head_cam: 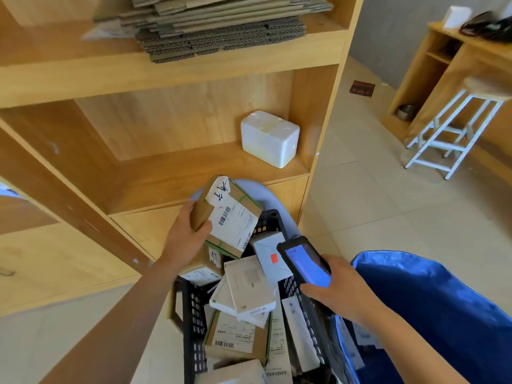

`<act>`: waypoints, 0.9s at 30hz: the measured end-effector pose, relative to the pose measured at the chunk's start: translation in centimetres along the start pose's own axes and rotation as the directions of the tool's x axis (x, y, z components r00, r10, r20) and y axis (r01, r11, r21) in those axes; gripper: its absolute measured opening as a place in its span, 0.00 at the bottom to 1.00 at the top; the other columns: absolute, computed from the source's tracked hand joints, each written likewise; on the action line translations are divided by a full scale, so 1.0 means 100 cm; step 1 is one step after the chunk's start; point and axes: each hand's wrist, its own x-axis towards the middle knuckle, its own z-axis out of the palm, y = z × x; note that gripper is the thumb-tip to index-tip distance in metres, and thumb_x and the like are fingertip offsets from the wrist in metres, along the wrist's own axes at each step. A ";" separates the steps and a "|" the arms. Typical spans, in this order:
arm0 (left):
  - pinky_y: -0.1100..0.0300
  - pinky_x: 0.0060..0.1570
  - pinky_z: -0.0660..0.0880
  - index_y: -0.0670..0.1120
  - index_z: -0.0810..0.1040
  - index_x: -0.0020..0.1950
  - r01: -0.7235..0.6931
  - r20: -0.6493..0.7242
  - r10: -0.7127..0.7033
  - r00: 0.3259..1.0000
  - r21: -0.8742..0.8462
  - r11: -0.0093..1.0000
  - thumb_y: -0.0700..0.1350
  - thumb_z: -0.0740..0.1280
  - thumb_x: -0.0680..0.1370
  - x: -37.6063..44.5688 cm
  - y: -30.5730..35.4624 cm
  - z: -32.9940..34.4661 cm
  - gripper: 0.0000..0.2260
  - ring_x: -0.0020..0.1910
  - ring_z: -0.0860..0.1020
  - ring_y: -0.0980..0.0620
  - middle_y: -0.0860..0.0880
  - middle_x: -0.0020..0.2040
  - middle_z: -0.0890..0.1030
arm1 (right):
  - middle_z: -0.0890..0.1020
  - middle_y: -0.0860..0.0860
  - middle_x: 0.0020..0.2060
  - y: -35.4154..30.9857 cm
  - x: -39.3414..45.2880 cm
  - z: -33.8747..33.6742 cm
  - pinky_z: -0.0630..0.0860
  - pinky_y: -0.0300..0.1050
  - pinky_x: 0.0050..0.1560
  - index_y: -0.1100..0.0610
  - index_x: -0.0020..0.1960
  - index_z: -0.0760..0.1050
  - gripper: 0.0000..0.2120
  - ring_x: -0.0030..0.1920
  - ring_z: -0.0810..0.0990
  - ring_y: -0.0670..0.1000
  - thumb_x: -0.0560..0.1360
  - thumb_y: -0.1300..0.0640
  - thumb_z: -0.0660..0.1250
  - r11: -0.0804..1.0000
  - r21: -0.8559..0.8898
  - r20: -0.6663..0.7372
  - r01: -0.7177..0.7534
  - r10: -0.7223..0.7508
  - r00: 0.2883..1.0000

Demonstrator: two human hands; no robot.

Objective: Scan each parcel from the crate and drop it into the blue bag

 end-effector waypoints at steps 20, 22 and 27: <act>0.63 0.36 0.66 0.45 0.74 0.48 0.059 0.132 -0.043 0.990 -0.120 0.991 0.50 0.63 0.82 -0.077 -0.029 0.030 0.09 0.33 0.71 0.62 0.55 0.33 0.72 | 0.71 0.44 0.55 -0.005 -0.039 0.022 0.78 0.43 0.49 0.48 0.62 0.67 0.29 0.52 0.74 0.46 0.66 0.39 0.72 0.878 -0.409 0.126 0.247 -0.214 0.969; 0.65 0.36 0.67 0.45 0.75 0.50 0.052 0.132 -0.035 0.991 -0.123 0.991 0.49 0.63 0.81 -0.078 -0.028 0.032 0.08 0.34 0.74 0.62 0.59 0.34 0.75 | 0.71 0.43 0.55 -0.003 -0.042 0.021 0.76 0.40 0.48 0.47 0.63 0.67 0.30 0.52 0.74 0.45 0.66 0.40 0.72 0.883 -0.399 0.119 0.249 -0.219 0.968; 0.71 0.33 0.67 0.38 0.75 0.56 0.041 0.128 -0.032 0.991 -0.072 0.997 0.51 0.63 0.81 -0.079 -0.030 0.036 0.16 0.35 0.75 0.62 0.56 0.37 0.74 | 0.70 0.40 0.57 0.007 -0.049 0.022 0.75 0.38 0.51 0.46 0.70 0.65 0.34 0.54 0.72 0.43 0.68 0.40 0.72 0.909 -0.345 0.121 0.234 -0.205 0.971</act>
